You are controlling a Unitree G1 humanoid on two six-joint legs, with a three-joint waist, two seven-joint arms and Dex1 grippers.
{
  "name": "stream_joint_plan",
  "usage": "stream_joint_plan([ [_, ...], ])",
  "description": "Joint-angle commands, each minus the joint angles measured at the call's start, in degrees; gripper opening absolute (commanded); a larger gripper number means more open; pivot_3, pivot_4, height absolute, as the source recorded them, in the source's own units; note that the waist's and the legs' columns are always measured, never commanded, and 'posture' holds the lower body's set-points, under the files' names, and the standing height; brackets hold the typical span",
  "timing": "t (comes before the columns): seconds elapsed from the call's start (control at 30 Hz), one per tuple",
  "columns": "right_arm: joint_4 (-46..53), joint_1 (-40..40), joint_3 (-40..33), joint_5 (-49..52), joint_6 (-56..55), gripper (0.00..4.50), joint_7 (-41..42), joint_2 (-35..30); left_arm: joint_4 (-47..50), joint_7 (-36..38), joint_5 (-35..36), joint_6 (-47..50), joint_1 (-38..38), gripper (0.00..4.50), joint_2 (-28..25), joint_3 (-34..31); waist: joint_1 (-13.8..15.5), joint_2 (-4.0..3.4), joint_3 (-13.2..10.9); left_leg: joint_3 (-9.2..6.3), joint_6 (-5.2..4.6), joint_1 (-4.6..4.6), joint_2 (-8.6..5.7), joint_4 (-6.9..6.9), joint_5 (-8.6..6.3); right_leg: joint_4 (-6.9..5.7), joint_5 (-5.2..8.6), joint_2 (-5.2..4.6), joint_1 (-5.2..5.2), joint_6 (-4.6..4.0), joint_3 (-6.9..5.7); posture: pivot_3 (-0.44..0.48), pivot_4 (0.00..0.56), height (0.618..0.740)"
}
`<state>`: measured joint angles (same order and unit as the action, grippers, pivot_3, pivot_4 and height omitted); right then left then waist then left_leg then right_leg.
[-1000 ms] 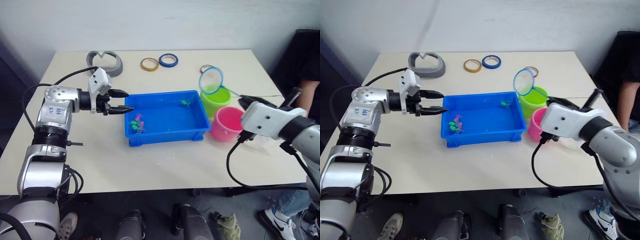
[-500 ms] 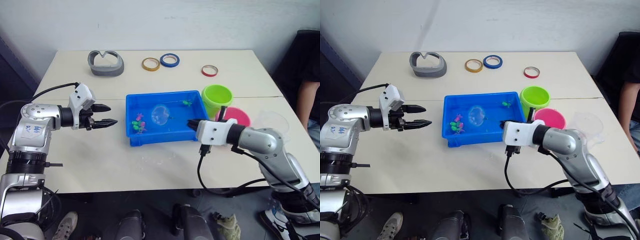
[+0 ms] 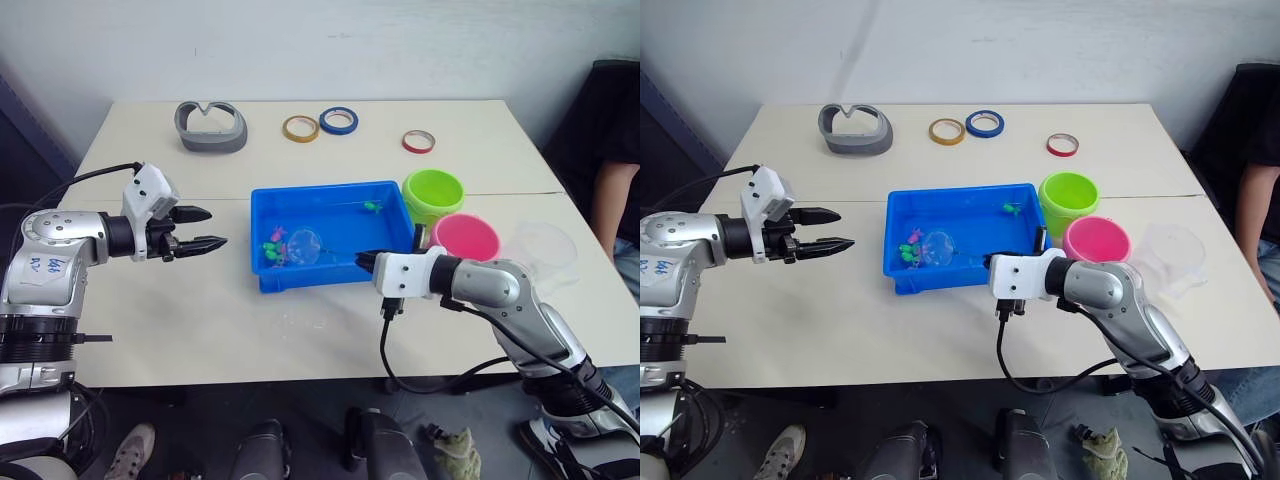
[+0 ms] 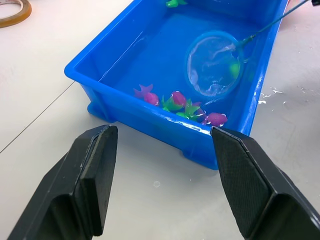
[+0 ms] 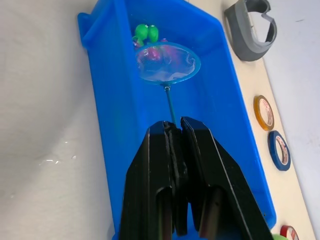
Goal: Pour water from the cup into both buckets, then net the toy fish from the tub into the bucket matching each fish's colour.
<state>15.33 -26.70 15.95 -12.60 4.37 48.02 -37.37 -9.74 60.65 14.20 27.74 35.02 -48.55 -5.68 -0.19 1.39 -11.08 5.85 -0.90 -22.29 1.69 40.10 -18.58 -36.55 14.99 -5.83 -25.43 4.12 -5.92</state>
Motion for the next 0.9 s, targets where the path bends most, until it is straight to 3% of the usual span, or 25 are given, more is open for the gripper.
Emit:
stream_joint_plan([
  [0.03, 0.5, -0.8, 0.7, -1.5, -2.5, 0.0, -0.8, 0.3, 2.0, -0.2, 1.0, -0.1, 0.1, 3.28, -1.2, -1.3, 0.0, 0.0, 0.0, 0.0, 0.0, 0.0, 0.0, 0.0, 0.0, 0.0, 0.0, 0.0, 0.0, 0.0, 0.0, 0.0, 0.15, 0.713],
  [0.37, -4.1, -2.5, 3.5, -5.2, -6.9, 0.0, -1.1, 1.3, 3.4, -0.4, 1.5, 0.4, -0.6, 3.28, -1.3, -1.6, -0.1, 0.0, 0.0, 0.01, 0.01, 0.0, 0.01, 0.0, 0.0, 0.0, 0.0, 0.0, -0.01, 0.0, 0.01, 0.0, 0.15, 0.713],
  [0.6, -4.8, -4.4, 4.8, -0.8, -6.2, 0.0, 2.6, 4.9, 5.2, -0.8, 2.1, 1.3, -1.7, 3.28, -1.8, -2.6, -0.2, 0.0, 0.0, 0.02, 0.02, 0.01, 0.03, -0.01, 0.01, -0.01, 0.01, 0.01, -0.01, -0.02, 0.02, 0.0, 0.15, 0.713],
  [0.9, -1.8, -7.0, 0.6, 9.6, 12.6, 0.0, 8.5, 6.3, 7.4, -1.7, 3.2, 2.2, -4.0, 3.28, -2.5, -3.9, -0.1, 0.0, 0.0, -0.02, 0.01, 0.0, 0.02, -0.01, 0.0, 0.0, 0.02, -0.31, -0.01, -0.03, -0.03, 0.0, 0.15, 0.713],
])
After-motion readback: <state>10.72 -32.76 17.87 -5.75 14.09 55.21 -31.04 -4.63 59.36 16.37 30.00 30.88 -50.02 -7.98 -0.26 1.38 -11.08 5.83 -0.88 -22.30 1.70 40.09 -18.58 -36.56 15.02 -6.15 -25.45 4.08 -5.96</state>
